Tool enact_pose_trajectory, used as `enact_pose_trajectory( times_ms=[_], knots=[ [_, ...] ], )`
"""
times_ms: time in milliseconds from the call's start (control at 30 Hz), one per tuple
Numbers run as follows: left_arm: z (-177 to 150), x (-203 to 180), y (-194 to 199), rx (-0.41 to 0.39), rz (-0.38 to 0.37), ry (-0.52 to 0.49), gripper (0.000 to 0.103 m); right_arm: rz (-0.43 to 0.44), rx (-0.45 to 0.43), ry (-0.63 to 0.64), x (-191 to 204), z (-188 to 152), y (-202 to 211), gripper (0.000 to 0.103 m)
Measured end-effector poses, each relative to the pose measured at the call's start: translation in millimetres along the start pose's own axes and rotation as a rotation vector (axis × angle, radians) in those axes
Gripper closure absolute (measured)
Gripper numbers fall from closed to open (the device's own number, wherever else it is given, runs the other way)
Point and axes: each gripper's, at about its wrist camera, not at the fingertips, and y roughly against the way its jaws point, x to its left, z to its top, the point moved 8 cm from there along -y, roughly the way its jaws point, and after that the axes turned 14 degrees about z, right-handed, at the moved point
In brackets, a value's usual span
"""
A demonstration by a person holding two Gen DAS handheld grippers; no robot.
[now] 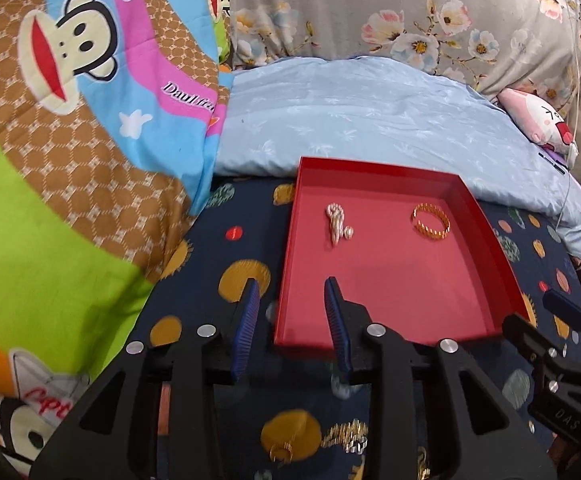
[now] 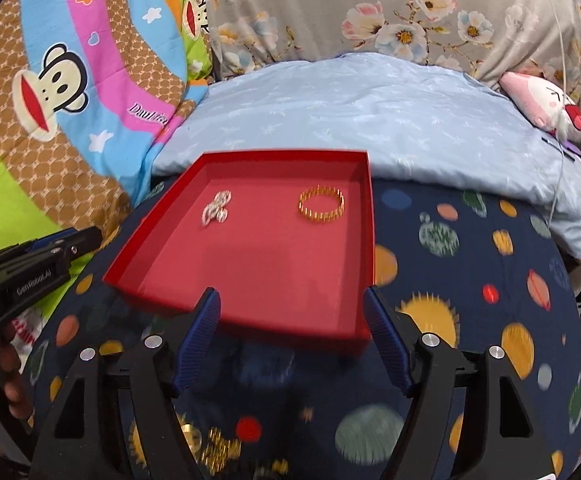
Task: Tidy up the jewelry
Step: 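Withdraw both grippers from the tray back over the remaining jewelry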
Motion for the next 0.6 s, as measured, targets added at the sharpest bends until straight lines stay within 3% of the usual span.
enact_pose_trajectory(
  times_ms=[233,600],
  knots=[
    [-50,1,25,0.047,-0.024,-0.01,0.066,-0.001,0.049,-0.068,0,-62,28,0.031],
    [-125,-9,34,0.18,-0.069,-0.018,0.066,-0.052,0.086,-0.086,-10,-109,53,0.031]
  ],
)
